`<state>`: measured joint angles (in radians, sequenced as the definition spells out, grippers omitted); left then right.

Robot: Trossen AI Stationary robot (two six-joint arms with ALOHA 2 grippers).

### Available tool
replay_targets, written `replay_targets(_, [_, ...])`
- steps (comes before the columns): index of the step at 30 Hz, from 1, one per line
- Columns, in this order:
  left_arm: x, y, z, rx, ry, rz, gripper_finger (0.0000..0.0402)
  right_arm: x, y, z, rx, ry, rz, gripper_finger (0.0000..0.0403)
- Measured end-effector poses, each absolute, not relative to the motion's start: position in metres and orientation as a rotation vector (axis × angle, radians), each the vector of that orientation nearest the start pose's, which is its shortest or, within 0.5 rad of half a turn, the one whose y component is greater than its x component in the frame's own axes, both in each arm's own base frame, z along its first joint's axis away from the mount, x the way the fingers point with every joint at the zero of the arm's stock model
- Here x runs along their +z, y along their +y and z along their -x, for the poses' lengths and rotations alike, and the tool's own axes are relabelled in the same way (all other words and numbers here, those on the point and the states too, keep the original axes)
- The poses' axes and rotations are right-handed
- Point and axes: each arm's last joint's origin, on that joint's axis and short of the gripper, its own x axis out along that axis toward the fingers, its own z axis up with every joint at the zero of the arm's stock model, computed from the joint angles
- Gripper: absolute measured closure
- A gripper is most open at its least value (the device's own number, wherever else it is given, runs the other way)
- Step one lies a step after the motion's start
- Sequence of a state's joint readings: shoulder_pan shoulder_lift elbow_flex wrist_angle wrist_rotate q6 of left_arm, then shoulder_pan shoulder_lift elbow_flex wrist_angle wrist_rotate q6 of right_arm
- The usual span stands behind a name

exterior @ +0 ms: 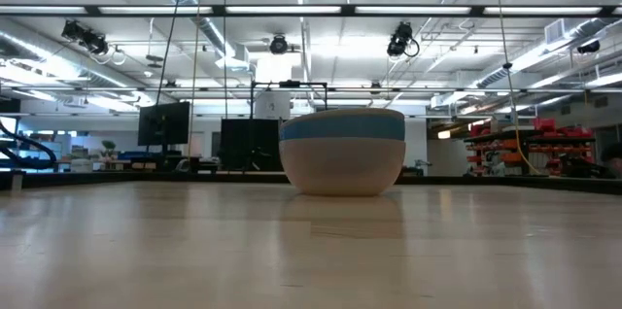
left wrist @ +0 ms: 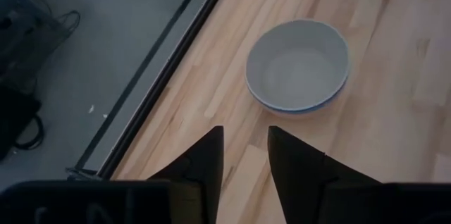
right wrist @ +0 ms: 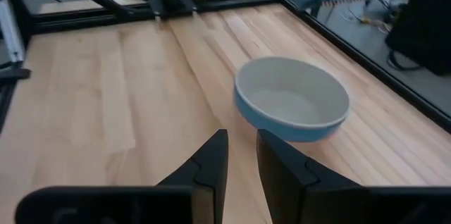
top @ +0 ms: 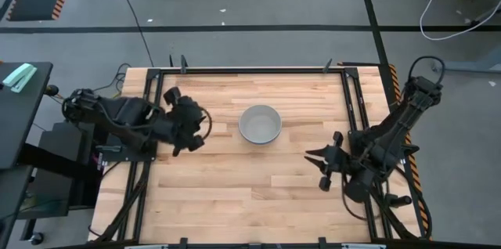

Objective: Nest bowls inside each other
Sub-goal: Return to Home Position

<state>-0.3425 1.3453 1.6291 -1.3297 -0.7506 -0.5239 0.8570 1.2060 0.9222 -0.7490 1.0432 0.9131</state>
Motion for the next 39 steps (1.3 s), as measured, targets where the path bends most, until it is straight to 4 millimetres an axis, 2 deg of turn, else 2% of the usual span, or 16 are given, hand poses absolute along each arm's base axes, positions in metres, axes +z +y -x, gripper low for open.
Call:
replay_targets(7, [0.41,-0.08,-0.204,0.588,0.708,-0.11,0.0281,0.268,0.166,-0.148,-0.354,0.378,-0.035,0.0319])
replay_targets(12, [0.41,-0.093,-0.196,0.561,0.68,-0.127,0.0284,0.256,0.169,-0.137,-0.334,0.328,-0.048,0.0319])
replay_targets(17, [0.41,-0.1,-0.193,0.531,0.674,-0.14,0.0289,0.251,0.168,-0.136,-0.346,0.315,-0.075,0.0319])
replay_targets(23, [0.411,-0.101,-0.195,0.533,0.647,-0.082,0.0282,0.259,0.171,-0.137,-0.33,0.321,-0.109,0.0319])
replay_targets(31, [0.418,-0.108,-0.205,0.494,0.552,0.029,0.0286,0.257,0.173,-0.137,-0.271,0.393,-0.107,0.0319])
replay_targets(36, [0.421,-0.113,-0.21,0.385,0.558,0.013,0.0289,0.256,0.175,-0.137,-0.229,0.452,-0.138,0.0319])
replay_targets(39, [0.419,-0.119,-0.216,0.309,0.588,0.018,0.0286,0.258,0.177,-0.138,-0.223,0.431,-0.167,0.0319])
